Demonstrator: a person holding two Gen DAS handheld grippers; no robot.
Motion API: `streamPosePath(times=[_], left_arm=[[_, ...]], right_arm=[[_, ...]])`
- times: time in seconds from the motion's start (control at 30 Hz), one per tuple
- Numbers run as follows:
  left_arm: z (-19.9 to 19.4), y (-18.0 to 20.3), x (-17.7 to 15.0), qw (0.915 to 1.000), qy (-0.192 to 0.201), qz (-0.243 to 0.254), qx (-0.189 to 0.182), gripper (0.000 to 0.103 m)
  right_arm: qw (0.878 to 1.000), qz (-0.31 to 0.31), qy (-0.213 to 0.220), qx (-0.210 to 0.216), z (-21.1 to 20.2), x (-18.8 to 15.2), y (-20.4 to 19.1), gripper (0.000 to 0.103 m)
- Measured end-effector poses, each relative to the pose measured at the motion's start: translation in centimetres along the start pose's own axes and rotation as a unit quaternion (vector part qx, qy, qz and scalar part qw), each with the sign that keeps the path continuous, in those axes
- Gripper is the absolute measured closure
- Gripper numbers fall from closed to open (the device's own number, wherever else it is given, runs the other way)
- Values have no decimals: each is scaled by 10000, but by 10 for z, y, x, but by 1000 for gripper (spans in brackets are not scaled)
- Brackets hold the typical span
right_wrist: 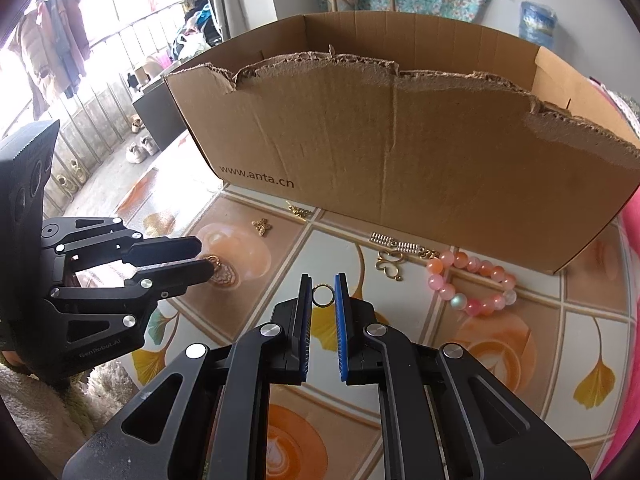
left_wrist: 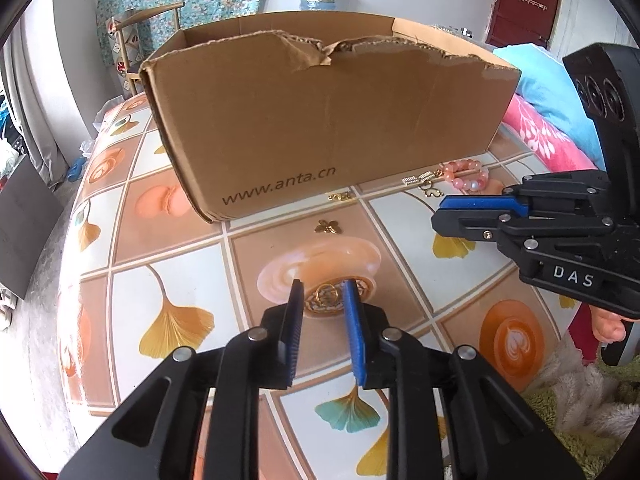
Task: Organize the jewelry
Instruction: 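Close the left gripper on another gold ring while the right gripper holds its ring, then carry both gold rings over the box and open both grippers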
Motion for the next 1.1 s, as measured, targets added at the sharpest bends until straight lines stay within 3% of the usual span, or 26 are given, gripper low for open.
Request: streamPosePath(times=[0.3,0.43,0.77,0.93,1.1], left_arm=[[5,6,-1,9991,-128,373,146,84],[5,7,0,9989,-91,433,154,92],[2,9,2,9979,40,575,285,93],[-35,8,24,9967,482,587,269,93],[-91,4,74,9885,1270,777,275,93]], right_arm=[[9999,64,-70,47,6,2,4,94],[9999,86,-75,76,7,2,5,94],[9999,91,97,51,-8,4,7,94],[9993,36,322,158,-32,18,4,94],[9940,-365,976,341,-83,71,-8,94]])
Point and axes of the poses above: each gripper's, at about its wrist camera, not at the fingertips, and z roughly the way its jaws point, y to its right, x to its top, the point moved 10 cm from there along z, roughly the way its jaws point, and after that the axes turned 1 degree about z, right-handed, at the moved point
